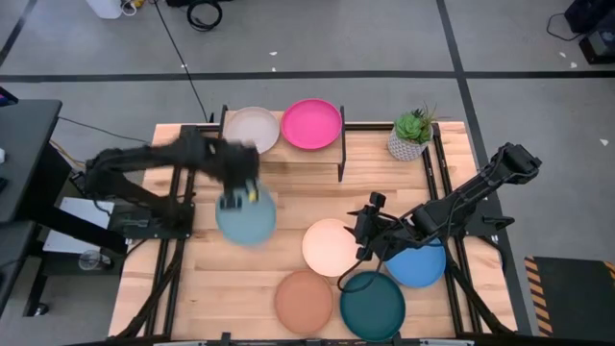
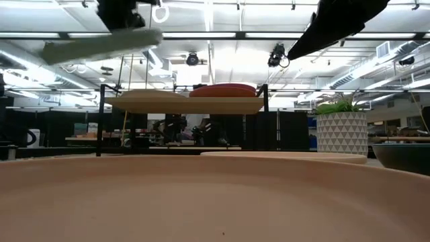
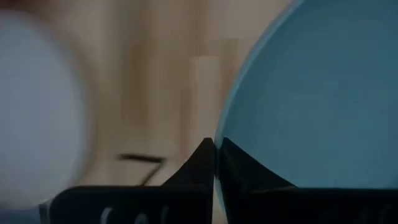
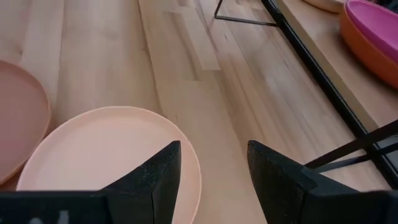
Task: Place and stack plates onto a shelf
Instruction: Stack the light blue plate on top of the gray plate on the shelf
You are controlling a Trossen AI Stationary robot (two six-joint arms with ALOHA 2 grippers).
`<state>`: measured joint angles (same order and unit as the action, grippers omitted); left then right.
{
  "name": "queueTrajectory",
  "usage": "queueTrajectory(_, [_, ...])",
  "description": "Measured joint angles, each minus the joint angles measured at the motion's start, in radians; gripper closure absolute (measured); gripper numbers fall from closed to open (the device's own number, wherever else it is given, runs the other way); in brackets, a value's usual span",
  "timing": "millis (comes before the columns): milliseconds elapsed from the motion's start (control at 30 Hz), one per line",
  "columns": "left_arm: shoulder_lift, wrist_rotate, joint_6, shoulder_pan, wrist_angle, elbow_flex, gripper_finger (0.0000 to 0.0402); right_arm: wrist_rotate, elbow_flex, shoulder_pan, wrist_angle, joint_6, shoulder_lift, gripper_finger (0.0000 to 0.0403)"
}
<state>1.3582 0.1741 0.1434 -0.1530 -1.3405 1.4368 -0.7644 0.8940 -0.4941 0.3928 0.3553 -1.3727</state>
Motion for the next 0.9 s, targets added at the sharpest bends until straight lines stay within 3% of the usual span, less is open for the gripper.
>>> queueTrajectory(167, [-0.013, -0.062, 0.152, -0.326, 0.041, 0.079, 0.0387, 0.007, 0.000, 0.012, -0.003, -0.012, 0.000, 0.0211])
queueTrajectory(400, [0.089, -0.108, 0.149, -0.610, 0.116, 0.218, 0.0387, 0.009, 0.000, 0.034, -0.029, -0.044, 0.000, 0.0211])
queueTrajectory(633, [0.253, -0.116, 0.098, -0.769, 0.114, 0.301, 0.0387, 0.010, 0.000, 0.039, -0.046, -0.073, 0.000, 0.0211])
queueTrajectory(900, [0.360, -0.221, 0.110, -0.862, 0.107, 0.323, 0.0387, 0.010, 0.000, 0.039, -0.049, -0.102, 0.000, 0.0211])
